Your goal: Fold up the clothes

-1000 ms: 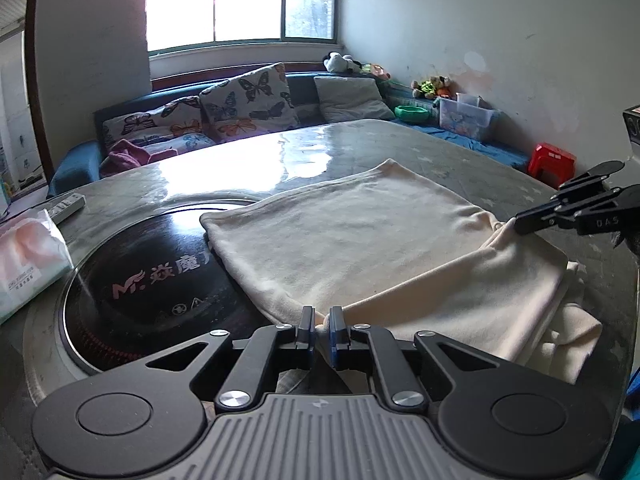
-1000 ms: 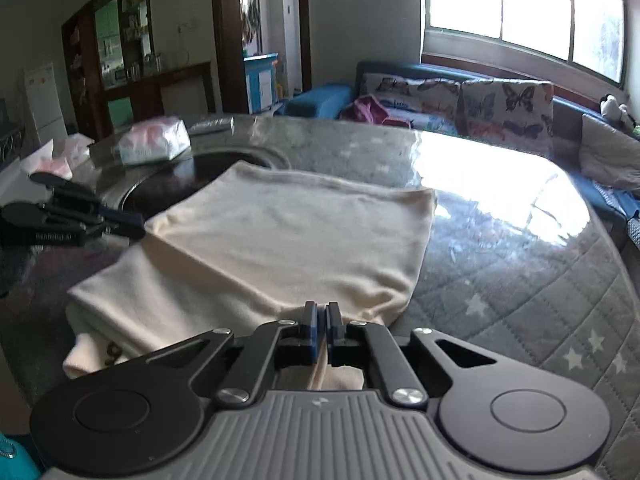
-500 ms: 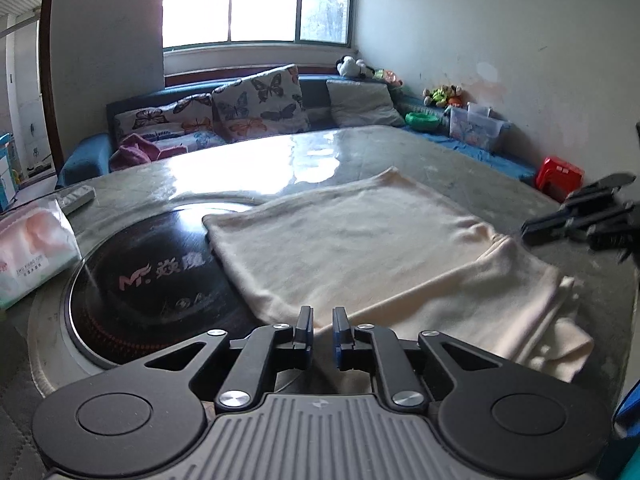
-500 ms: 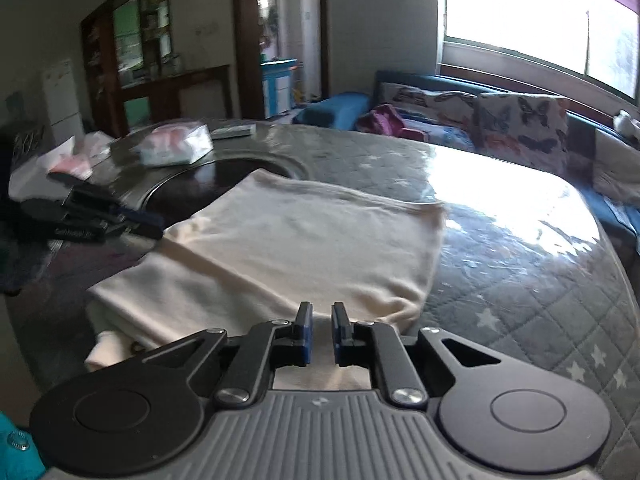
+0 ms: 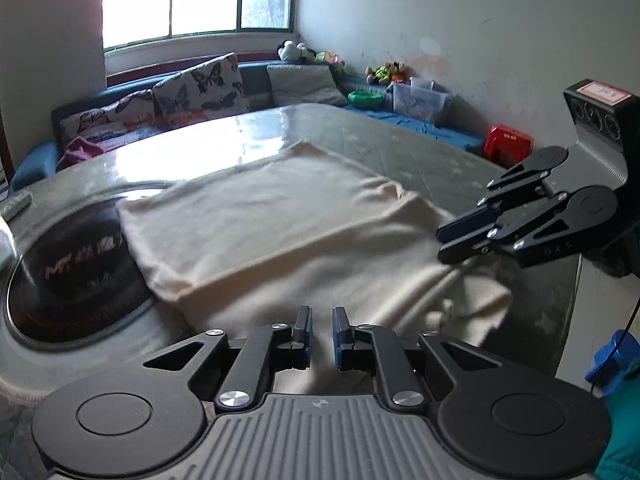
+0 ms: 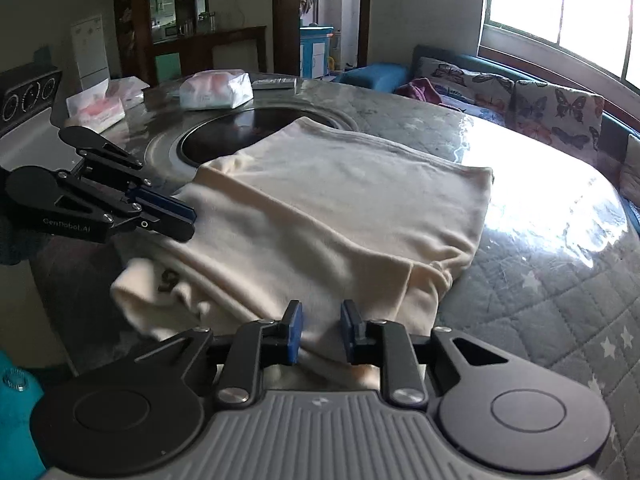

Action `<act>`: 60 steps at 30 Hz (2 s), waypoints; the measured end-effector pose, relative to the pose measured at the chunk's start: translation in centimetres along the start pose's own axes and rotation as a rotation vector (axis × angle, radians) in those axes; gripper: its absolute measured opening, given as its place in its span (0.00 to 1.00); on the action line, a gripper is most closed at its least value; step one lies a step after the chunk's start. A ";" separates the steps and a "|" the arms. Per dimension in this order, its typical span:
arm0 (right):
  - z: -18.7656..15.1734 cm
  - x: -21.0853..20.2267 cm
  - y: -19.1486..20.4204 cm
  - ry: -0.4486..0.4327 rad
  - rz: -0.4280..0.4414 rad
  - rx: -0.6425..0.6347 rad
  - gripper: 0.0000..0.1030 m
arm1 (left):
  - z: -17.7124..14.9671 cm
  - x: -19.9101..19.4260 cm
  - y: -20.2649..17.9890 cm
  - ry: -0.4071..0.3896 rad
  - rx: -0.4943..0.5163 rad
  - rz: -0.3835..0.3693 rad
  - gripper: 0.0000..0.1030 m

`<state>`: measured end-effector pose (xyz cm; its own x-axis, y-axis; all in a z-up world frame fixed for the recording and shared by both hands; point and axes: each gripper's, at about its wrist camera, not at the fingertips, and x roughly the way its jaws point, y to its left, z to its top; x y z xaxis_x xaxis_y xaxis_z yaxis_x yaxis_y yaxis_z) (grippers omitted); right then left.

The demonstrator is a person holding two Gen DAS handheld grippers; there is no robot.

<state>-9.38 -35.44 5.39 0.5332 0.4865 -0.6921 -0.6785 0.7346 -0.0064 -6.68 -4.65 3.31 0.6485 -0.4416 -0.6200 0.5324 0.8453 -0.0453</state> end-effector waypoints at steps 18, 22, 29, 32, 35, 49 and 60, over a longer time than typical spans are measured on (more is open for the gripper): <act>1.4 0.3 -1.5 -0.024 -0.005 -0.008 0.21 | -1.9 -4.8 -2.9 0.020 0.165 0.006 0.31; 0.5 0.1 -0.2 0.011 0.007 -0.065 0.21 | -2.5 -4.2 -4.4 0.017 0.234 0.013 0.37; 0.1 -1.3 0.8 0.002 -0.004 -0.105 0.30 | -3.2 -3.1 -5.9 -0.005 0.306 0.036 0.36; 0.0 -2.1 1.1 0.002 -0.008 -0.127 0.31 | -3.3 -2.8 -6.1 -0.014 0.311 0.035 0.30; -0.2 -2.8 1.3 0.005 -0.013 -0.150 0.38 | -3.2 -2.8 -6.0 -0.026 0.302 0.039 0.13; -1.6 -3.0 2.9 -0.009 0.032 -0.312 0.58 | 1.3 -2.4 -1.4 -0.075 0.023 0.028 0.00; -1.1 -2.3 2.4 -0.006 0.087 -0.321 0.55 | 0.1 -3.8 -1.2 -0.032 0.074 -0.031 0.04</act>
<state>-12.84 -35.33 6.18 0.4687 0.5446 -0.6955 -0.8458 0.5039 -0.1754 -9.77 -4.01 5.78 0.6474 -0.4776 -0.5939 0.5903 0.8072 -0.0056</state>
